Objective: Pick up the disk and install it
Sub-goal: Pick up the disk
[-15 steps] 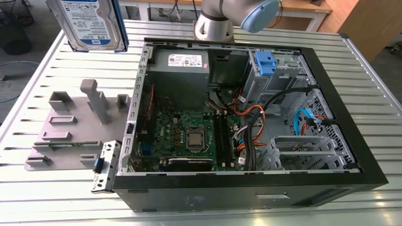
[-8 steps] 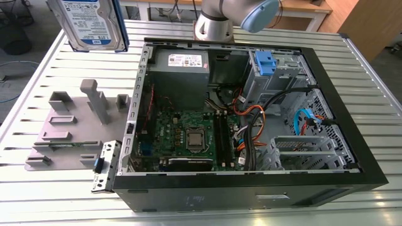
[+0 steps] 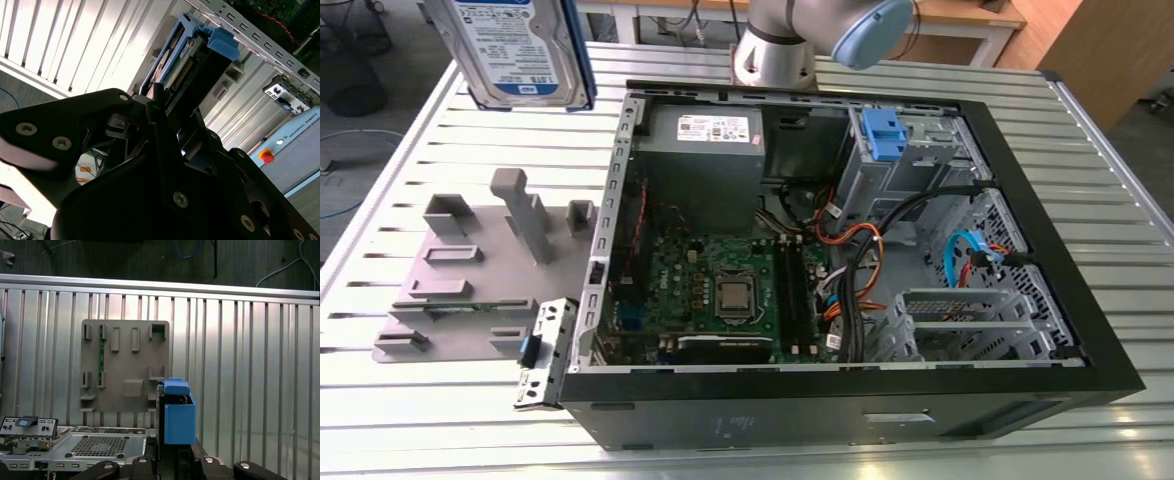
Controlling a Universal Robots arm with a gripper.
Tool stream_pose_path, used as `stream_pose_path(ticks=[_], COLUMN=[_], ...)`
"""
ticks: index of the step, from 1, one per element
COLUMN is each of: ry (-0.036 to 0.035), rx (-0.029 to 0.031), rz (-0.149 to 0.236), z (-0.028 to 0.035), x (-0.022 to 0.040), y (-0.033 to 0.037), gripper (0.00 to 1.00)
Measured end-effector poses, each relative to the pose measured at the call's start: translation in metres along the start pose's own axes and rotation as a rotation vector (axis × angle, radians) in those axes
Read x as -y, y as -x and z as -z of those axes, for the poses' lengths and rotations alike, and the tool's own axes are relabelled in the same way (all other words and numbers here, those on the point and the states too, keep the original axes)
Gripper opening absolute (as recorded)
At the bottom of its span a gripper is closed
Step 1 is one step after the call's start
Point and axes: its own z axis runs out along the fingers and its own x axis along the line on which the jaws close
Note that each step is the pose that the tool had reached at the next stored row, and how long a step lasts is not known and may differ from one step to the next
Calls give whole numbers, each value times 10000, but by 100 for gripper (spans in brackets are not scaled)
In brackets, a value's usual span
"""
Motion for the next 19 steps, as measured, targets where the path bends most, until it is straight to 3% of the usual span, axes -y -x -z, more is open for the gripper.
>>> stream_pose_path(ticks=[19], ry=[0], rx=[0], rz=[1], z=[1], x=[63], y=[0], gripper=[35])
